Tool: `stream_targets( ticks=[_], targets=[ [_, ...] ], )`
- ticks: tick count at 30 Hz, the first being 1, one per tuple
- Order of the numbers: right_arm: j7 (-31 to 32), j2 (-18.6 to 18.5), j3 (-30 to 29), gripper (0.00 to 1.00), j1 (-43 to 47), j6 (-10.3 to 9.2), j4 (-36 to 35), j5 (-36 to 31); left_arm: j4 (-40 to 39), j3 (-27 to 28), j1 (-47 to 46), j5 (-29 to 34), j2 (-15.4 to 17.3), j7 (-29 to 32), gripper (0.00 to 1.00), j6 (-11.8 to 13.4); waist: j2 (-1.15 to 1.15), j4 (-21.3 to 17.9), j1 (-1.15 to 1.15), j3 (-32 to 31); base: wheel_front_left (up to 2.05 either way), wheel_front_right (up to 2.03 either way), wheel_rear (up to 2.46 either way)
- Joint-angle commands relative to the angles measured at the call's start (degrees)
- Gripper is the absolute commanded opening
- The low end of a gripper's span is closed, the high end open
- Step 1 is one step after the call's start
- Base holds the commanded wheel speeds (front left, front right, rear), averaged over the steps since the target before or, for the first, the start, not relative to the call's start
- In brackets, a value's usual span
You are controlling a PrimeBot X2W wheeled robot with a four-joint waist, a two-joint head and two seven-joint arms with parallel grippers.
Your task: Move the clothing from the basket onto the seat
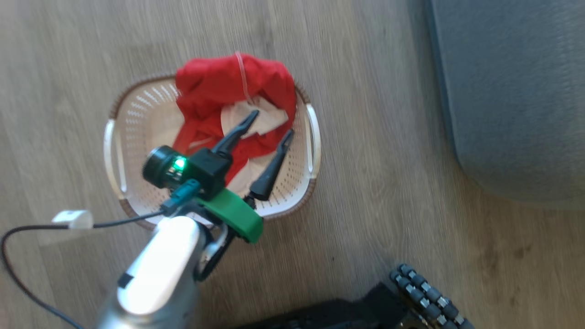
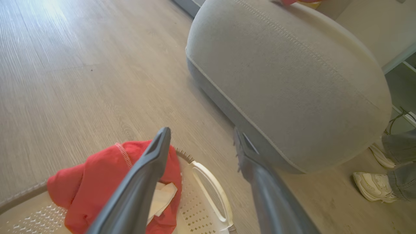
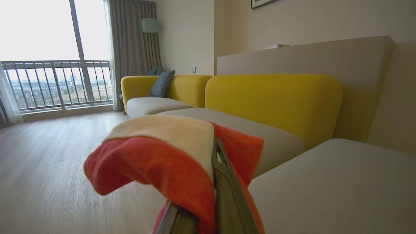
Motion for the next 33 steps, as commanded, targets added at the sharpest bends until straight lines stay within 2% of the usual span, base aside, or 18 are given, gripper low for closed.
stream_targets(
  ticks=[1, 6, 11, 15, 16, 17, 25, 33],
  targets=[
    [-0.3, 0.1, 0.0, 0.0, 0.0, -0.01, -1.1, -0.4, -1.9, 1.6, 0.8, 0.4, 0.8, 0.0, 1.0, 0.2, 0.0, -0.2, 0.0, 2.9, 0.0, 0.0, 0.0],
    [-0.3, 6.8, -2.8, 0.0, 4.8, -0.01, -0.3, -4.7, -5.3, 2.2, 0.2, 1.2, 2.5, 1.6, 1.0, 1.3, 0.0, -1.8, 0.0, 8.0, 0.0, 0.0, 0.0],
    [-0.3, 11.1, -6.7, 0.0, 8.3, -0.01, -2.4, -7.7, -6.8, 3.2, 0.7, 0.9, 3.8, 2.1, 1.0, 2.3, 0.0, -3.1, 0.0, 8.5, 0.0, 0.0, 0.0],
    [-0.3, 12.3, -7.3, 0.47, 10.7, -0.01, -3.3, -9.9, -7.0, 4.2, 1.6, 0.1, 4.5, 2.0, 1.0, 2.8, 0.0, -4.3, 0.0, 6.4, 0.0, 0.0, 0.0],
    [-0.3, 12.4, -7.2, 0.78, 11.2, -0.01, -3.3, -10.2, -7.1, 4.4, 1.8, 0.0, 4.6, 1.9, 1.0, 3.0, 0.0, -4.7, 0.0, 5.8, 0.0, 0.0, 0.0],
    [-0.3, 12.5, -7.0, 1.0, 11.7, -0.01, -2.8, -10.5, -7.1, 4.6, 1.9, -0.2, 4.8, 1.9, 1.0, 3.1, 0.0, -5.1, 0.0, 5.1, 0.0, 0.0, 0.0],
    [-0.3, 10.1, -2.9, 1.0, 17.5, -0.01, 2.2, -12.7, -6.4, 5.2, 2.4, -1.8, 4.3, 1.3, 1.0, 3.6, 0.0, -7.9, 0.0, 0.3, 0.0, 0.0, 0.0],
    [-0.3, 9.7, 2.4, 1.0, 24.2, -0.01, 7.0, -12.5, -4.4, 5.2, 2.4, -3.1, 3.5, 0.4, 1.0, 3.5, 0.0, -9.4, 0.0, -3.4, 0.0, 0.0, 0.0]
  ],
)
